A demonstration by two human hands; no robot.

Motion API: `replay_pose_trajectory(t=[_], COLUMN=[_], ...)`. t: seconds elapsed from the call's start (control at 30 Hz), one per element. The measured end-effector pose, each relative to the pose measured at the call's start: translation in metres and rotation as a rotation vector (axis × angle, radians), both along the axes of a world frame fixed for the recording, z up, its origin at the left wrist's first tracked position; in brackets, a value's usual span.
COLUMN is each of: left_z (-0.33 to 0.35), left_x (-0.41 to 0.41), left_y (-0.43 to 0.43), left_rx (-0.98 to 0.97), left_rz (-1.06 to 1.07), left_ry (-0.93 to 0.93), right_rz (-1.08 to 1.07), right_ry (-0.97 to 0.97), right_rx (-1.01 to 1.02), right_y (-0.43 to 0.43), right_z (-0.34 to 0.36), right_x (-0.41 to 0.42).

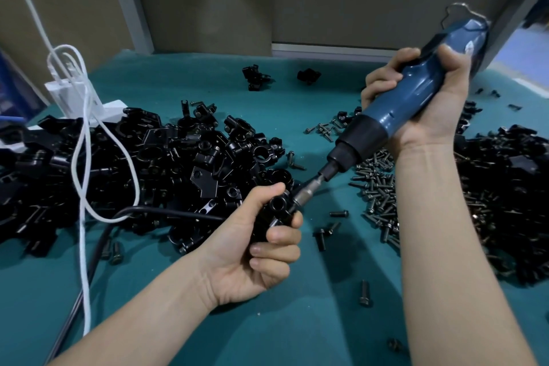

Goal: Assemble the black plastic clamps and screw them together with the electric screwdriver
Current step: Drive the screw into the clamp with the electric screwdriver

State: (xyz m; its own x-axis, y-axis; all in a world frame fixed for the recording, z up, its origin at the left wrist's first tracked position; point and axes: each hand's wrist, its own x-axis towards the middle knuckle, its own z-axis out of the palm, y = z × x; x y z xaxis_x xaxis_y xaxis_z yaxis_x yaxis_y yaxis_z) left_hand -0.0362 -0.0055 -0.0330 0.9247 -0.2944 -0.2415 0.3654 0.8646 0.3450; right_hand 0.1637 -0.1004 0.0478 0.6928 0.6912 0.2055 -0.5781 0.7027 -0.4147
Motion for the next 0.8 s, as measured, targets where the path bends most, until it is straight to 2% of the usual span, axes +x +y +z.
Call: replay_pose_trajectory(t=[0.23,0.8], left_z=[0.0002,-0.0006], left_x=[0.0008,0.0025], left_y=[-0.0015,-0.0040], left_rx=[0.049,0.008], left_rz=[-0.027,0.032], left_ry=[0.053,0.152], right_rz=[0.013,0.045], right_ry=[-0.004,-0.051], right_rx=[-0.007,0.031], right_y=[0.0027,0.0054], right_z=[0.0004,-0.0009], right_x=[-0.0027,-0.0063])
